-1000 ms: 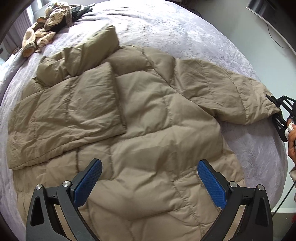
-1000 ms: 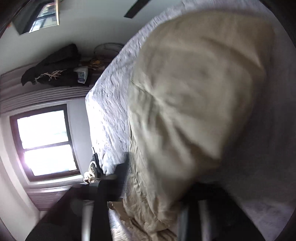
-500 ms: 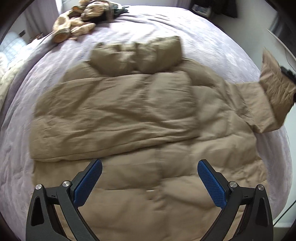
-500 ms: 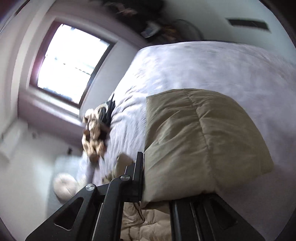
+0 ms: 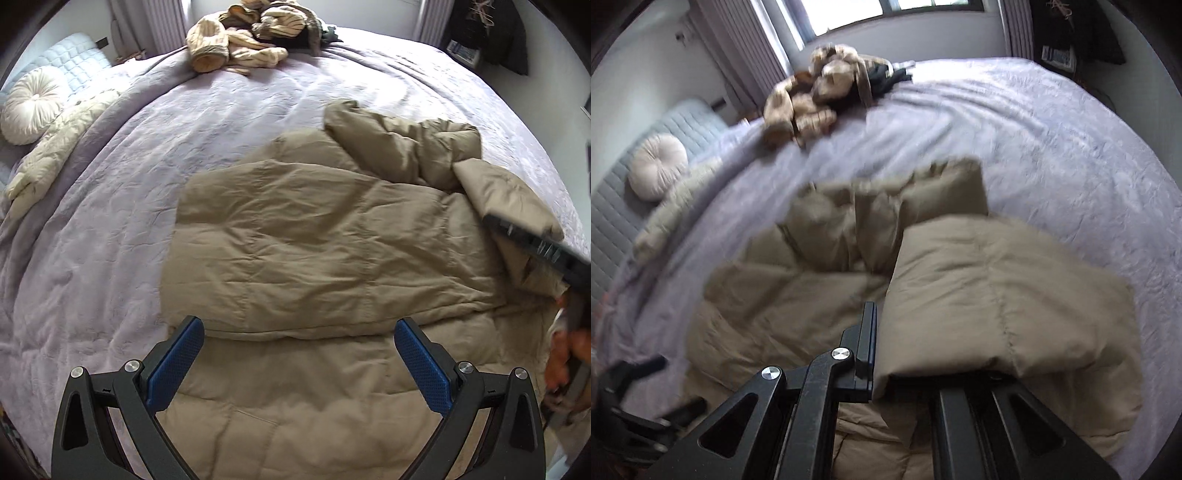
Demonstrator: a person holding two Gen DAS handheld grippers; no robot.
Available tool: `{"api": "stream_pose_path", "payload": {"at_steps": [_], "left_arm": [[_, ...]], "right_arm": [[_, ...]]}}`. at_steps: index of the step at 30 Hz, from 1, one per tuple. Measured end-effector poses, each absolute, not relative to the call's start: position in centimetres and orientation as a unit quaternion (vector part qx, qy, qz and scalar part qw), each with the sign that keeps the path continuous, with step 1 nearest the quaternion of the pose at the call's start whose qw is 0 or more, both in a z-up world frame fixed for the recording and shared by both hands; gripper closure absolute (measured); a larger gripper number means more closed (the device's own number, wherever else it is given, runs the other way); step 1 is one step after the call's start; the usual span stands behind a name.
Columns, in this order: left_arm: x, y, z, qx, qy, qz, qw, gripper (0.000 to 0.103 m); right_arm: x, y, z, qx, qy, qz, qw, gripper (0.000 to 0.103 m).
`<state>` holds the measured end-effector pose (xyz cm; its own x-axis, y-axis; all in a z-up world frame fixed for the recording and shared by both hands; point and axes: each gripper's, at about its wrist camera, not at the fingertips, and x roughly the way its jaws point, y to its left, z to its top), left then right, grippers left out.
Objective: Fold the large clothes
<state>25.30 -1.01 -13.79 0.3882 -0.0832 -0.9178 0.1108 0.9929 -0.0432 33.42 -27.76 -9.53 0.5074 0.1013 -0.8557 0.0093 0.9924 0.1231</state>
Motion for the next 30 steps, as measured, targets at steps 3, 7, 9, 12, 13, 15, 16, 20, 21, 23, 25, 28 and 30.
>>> {"api": "stream_pose_path", "payload": {"at_steps": [3, 7, 9, 12, 13, 15, 16, 20, 21, 23, 25, 28, 30], "left_arm": [[25.5, -0.3, -14.5, 0.006, 0.555, -0.061, 0.83, 0.0], [25.7, -0.9, -14.9, 0.005, 0.555, -0.071, 0.829, 0.0], [26.0, -1.4, -15.1, 0.002, 0.554, -0.078, 0.829, 0.0], [26.7, -2.1, -15.3, -0.003, 0.553, -0.087, 0.829, 0.0], [26.9, -2.2, -15.4, -0.005, 0.551, -0.09, 0.829, 0.0], [27.3, -2.4, -15.5, -0.017, 0.548, -0.1, 0.831, 0.0], [27.5, -2.4, -15.5, -0.024, 0.546, -0.104, 0.831, 0.0], [28.6, -1.4, -15.8, -0.082, 0.539, -0.141, 0.826, 0.0], [28.9, -1.0, -15.9, -0.102, 0.541, -0.151, 0.821, 0.0], [29.6, 0.5, -16.1, -0.151, 0.542, -0.165, 0.81, 0.0], [30.0, 2.1, -16.0, -0.196, 0.535, -0.183, 0.801, 0.0], [30.5, 3.9, -15.5, -0.245, 0.523, -0.205, 0.79, 0.0], [30.8, 4.4, -15.5, -0.266, 0.522, -0.223, 0.779, 0.0]], "right_arm": [[32.8, -27.4, -11.5, 0.051, 0.525, 0.007, 0.85, 0.096], [32.5, -28.3, -12.3, 0.062, 0.552, -0.011, 0.832, 0.079], [32.4, -29.0, -11.4, 0.096, 0.555, -0.008, 0.826, 0.043], [30.4, -31.2, -8.8, 0.167, 0.526, -0.007, 0.834, 0.025], [29.6, -32.1, -7.8, 0.193, 0.517, -0.014, 0.834, 0.025], [28.4, -34.6, -7.1, 0.247, 0.499, -0.039, 0.83, 0.025], [27.9, -36.1, -7.0, 0.28, 0.489, -0.054, 0.824, 0.025], [27.2, -41.3, -7.8, 0.393, 0.451, -0.103, 0.795, 0.091], [27.5, -41.7, -8.1, 0.404, 0.448, -0.104, 0.791, 0.095], [28.4, -41.2, -7.7, 0.37, 0.445, -0.105, 0.809, 0.095], [29.6, -38.3, -6.2, 0.303, 0.443, -0.068, 0.841, 0.095], [31.1, -33.3, -4.9, 0.219, 0.45, 0.006, 0.866, 0.095], [31.7, -29.7, -5.1, 0.163, 0.461, 0.049, 0.871, 0.095]]}}
